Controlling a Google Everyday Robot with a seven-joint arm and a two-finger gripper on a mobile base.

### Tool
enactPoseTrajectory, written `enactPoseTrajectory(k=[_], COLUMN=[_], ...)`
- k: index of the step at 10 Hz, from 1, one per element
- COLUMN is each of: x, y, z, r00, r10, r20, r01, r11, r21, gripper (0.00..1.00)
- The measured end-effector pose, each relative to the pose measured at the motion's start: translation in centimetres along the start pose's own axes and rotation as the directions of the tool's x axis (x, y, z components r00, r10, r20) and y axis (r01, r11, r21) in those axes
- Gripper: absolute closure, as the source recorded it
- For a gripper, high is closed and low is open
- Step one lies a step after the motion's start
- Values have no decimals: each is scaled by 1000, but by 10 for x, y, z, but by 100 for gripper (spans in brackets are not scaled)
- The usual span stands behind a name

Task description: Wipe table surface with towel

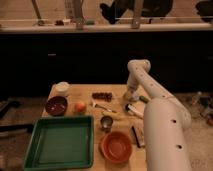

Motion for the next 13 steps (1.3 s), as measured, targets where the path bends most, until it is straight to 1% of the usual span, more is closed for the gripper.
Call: enactPoseTrajectory(k=[2,3,5,7,9,10,13], x=[-12,-23,-42,-46,-40,-33,-12], y=[-10,-11,-2,7,16,18,14], z=[0,1,4,5,3,2,-4], r00=[1000,999,997,996,996,997,999], r10=[-18,-35,-74,-90,-92,-83,-42], r20=[-12,-13,-14,-11,-8,-7,-7], r01=[18,35,74,90,92,83,42], r11=[1000,999,997,996,996,997,999], r21=[5,6,3,0,-5,-6,1], gripper=[100,100,100,100,100,100,100])
